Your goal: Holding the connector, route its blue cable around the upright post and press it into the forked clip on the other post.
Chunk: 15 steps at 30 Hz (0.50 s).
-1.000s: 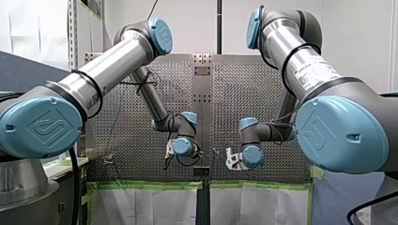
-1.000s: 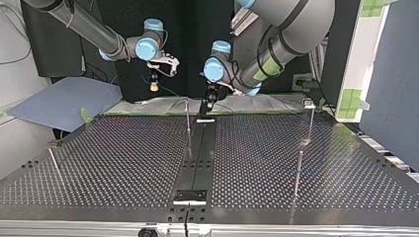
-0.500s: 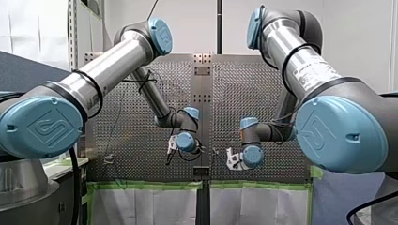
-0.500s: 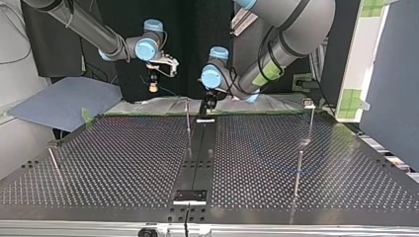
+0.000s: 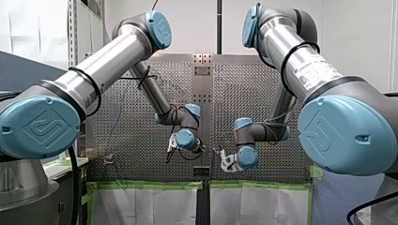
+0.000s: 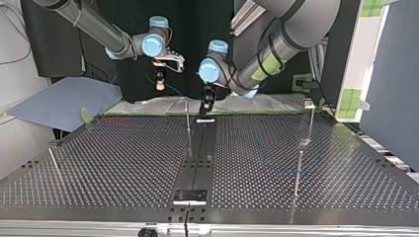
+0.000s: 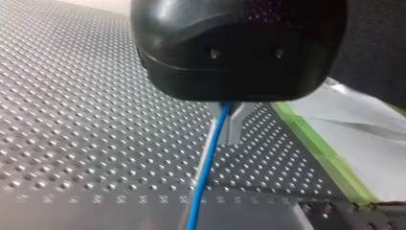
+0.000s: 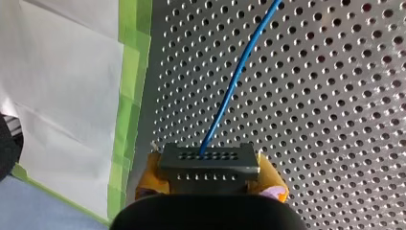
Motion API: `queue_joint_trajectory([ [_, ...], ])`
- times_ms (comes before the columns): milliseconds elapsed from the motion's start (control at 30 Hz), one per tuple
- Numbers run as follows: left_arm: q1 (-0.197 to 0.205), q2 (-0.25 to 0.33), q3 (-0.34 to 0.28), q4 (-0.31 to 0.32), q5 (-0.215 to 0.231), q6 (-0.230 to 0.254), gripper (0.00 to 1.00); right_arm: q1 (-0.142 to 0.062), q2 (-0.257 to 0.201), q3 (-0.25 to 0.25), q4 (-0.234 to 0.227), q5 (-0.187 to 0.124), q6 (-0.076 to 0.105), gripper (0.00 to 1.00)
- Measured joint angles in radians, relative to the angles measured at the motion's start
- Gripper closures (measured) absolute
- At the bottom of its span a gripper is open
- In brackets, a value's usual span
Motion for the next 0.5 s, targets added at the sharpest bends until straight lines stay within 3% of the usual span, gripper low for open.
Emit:
queue_joint_trajectory([
  [300,-0.011,0.022,-0.033,0.023,-0.001,-0.002,1.0,0.009,0.0,0.0,0.003,0.0,0.008,1.0],
  [500,-0.009,0.022,-0.033,0.059,0.001,-0.009,1.0,-0.004,0.0,-0.001,-0.002,-0.004,0.018,1.0],
])
